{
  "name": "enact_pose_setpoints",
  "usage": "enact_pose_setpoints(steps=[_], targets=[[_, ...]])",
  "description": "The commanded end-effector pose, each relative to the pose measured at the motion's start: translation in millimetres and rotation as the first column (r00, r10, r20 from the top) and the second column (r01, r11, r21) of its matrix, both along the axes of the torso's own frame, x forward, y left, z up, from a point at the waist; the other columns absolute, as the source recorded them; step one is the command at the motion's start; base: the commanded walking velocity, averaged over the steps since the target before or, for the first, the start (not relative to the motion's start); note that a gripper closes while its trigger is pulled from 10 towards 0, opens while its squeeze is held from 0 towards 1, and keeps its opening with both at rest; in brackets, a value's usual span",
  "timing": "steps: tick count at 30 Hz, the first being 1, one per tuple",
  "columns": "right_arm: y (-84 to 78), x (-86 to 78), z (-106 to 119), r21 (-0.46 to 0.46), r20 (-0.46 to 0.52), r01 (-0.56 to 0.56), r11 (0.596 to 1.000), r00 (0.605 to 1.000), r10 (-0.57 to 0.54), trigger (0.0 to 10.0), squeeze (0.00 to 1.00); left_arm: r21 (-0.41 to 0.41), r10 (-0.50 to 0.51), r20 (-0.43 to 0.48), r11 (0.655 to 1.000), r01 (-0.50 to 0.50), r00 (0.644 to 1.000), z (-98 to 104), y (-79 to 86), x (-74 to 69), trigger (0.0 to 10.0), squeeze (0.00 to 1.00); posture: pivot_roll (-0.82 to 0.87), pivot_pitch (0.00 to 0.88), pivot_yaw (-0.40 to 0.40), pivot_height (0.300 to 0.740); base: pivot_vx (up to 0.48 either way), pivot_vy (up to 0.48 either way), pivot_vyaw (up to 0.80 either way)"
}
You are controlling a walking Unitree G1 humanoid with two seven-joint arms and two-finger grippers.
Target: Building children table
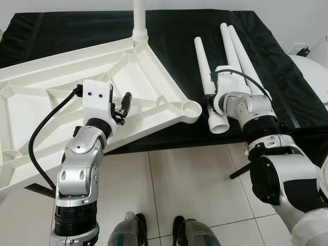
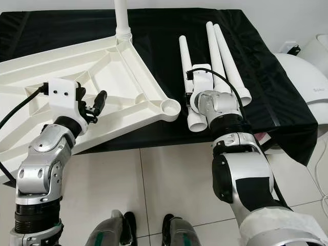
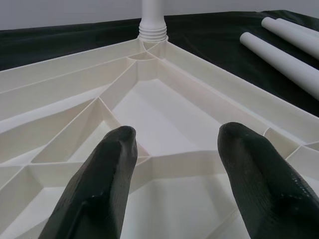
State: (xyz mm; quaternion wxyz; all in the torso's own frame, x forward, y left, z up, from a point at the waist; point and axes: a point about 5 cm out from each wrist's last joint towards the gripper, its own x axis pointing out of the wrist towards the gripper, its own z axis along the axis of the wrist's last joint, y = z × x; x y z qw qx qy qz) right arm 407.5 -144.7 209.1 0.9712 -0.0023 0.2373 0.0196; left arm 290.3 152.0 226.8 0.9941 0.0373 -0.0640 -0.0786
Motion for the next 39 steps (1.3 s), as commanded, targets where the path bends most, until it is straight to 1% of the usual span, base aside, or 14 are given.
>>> enact_pose_setpoints(steps=[1,2,3,8,9,13,14,15,19,24,31,36,37,39], targets=[[-8.7,-9.4,-35,0.0,-0.156,0.041,0.999,0.987,-0.041,10.0,0.0,-0.012,0.059,0.005,0.998,-0.059,0.998,2,2.4,-1.3,10.0,0.0,-0.01,0.208,-0.054,0.74,0.0,0.0,0.0],[-9.6,-9.1,-35,-0.001,-0.154,0.048,0.999,0.987,-0.047,10.0,0.0,-0.013,0.06,0.006,0.998,-0.06,0.998,2,2.6,-1.2,10.0,0.0,-0.01,0.208,-0.054,0.74,0.0,0.0,0.0],[-9.6,-8.9,-35,0.006,-0.153,0.05,0.999,0.987,-0.049,0.0,0.0,-0.013,0.06,0.006,0.998,-0.06,0.998,3,2.8,-0.9,10.0,0.0,-0.01,0.209,-0.052,0.74,0.0,0.0,0.0],[-9.4,-7.0,-31,0.027,-0.119,0.061,0.998,0.991,-0.057,0.0,0.0,-0.026,0.054,0.002,0.998,-0.054,0.999,3,2.4,-0.3,10.0,0.0,-0.01,0.209,-0.052,0.74,0.0,0.0,0.0],[-8.3,-5.9,-28,0.038,-0.101,0.056,0.998,0.994,-0.052,10.0,0.0,-0.035,0.051,0.002,0.998,-0.051,0.999,4,2.4,0.1,10.0,0.0,-0.01,0.21,-0.046,0.74,0.0,0.0,0.0],[-5.9,-3.8,-20,0.067,-0.065,0.041,0.997,0.997,-0.036,10.0,0.0,-0.039,0.046,0.002,0.998,-0.045,0.999,5,2.4,1.0,10.0,0.0,-0.01,0.209,-0.046,0.74,0.0,0.0,0.0],[-2.3,-0.1,-1,0.12,0.004,0.009,0.993,1.0,-0.01,10.0,0.0,-0.043,0.037,0.001,0.998,-0.037,0.999,7,3.7,3.6,10.0,0.0,-0.01,0.205,-0.041,0.74,0.0,0.0,0.0],[-1.2,1.4,8,0.139,0.035,-0.005,0.99,0.999,0.0,10.0,0.0,-0.045,0.034,-0.001,0.998,-0.034,0.999,7,4.5,5.1,10.0,0.0,-0.01,0.205,-0.041,0.74,0.0,0.0,0.0],[-1.3,3.7,20,0.149,0.082,-0.016,0.989,0.997,0.003,10.0,0.0,-0.048,0.028,-0.003,0.998,-0.028,1.0,8,5.2,7.0,10.0,0.0,-0.01,0.205,-0.041,0.74,0.0,0.0,0.0],[-3.1,7.2,47,0.187,0.158,-0.031,0.982,0.987,0.001,10.0,0.0,-0.036,0.009,0.008,0.999,-0.009,1.0,11,3.3,10.2,10.0,0.0,-0.02,0.199,-0.038,0.74,0.0,0.0,0.0],[-4.3,8.2,64,0.189,0.221,-0.047,0.981,0.975,0.004,10.0,0.0,-0.043,-0.002,0.009,0.999,0.003,1.0,12,1.2,11.5,10.0,0.0,-0.02,0.19,-0.042,0.74,0.0,0.0,0.0],[-1.4,7.1,74,0.198,0.3,-0.093,0.976,0.953,0.03,10.0,0.0,-0.059,-0.016,0.007,0.998,0.016,1.0,12,-0.6,12.2,10.0,0.0,-0.02,0.187,-0.044,0.74,0.0,0.0,0.0],[2.7,5.5,74,0.247,0.357,-0.147,0.958,0.933,0.051,10.0,0.0,-0.067,-0.023,0.01,0.997,0.024,1.0,14,-1.0,12.9,10.0,0.0,-0.02,0.181,-0.047,0.74,0.0,0.0,0.0],[7.2,1.2,72,0.221,0.434,-0.203,0.954,0.896,0.09,10.0,0.0,-0.082,-0.033,0.018,0.996,0.035,0.999,18,-0.4,14.5,10.0,0.0,-0.02,0.181,-0.047,0.74,0.0,0.0,0.0]])
